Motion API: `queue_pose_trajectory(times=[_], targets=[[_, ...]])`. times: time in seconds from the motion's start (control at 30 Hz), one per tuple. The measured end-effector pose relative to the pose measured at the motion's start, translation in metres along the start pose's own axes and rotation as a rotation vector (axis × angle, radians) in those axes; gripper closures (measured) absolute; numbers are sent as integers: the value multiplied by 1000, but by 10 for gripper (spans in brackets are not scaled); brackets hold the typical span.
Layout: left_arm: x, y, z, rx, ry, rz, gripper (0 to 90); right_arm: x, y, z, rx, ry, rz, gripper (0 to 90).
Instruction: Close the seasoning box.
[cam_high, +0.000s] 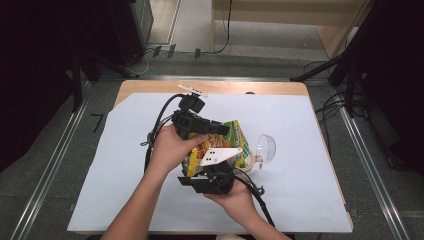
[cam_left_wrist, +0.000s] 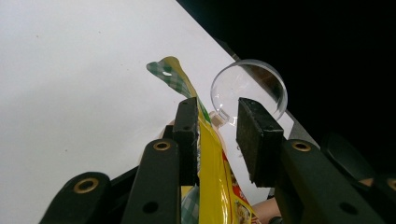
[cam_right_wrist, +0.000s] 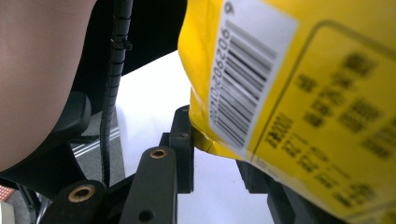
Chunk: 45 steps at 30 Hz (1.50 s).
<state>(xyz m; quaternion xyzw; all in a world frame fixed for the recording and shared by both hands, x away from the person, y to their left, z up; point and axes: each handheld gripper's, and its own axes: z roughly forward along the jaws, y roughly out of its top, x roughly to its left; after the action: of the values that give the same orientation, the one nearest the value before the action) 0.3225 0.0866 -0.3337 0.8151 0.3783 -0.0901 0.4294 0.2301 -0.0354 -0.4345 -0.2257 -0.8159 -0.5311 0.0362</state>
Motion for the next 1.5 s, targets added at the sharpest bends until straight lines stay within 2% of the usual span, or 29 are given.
queue_pose_trajectory(times=[0.13,0.3,0.53,1.17,1.5], targets=[[-2,0,0,-2,3,7,697,0,0,0,-2,-1,1,719],[-9,0,0,-4,29,33,698,-2,-1,1,-8,-2,2,721],[-13,0,1,-1,35,45,700,-4,-3,2,-12,-2,9,723],[-10,4,0,0,33,36,703,-1,2,0,-16,13,36,721],[-10,4,0,-2,31,38,703,-1,2,-1,-15,12,34,718]])
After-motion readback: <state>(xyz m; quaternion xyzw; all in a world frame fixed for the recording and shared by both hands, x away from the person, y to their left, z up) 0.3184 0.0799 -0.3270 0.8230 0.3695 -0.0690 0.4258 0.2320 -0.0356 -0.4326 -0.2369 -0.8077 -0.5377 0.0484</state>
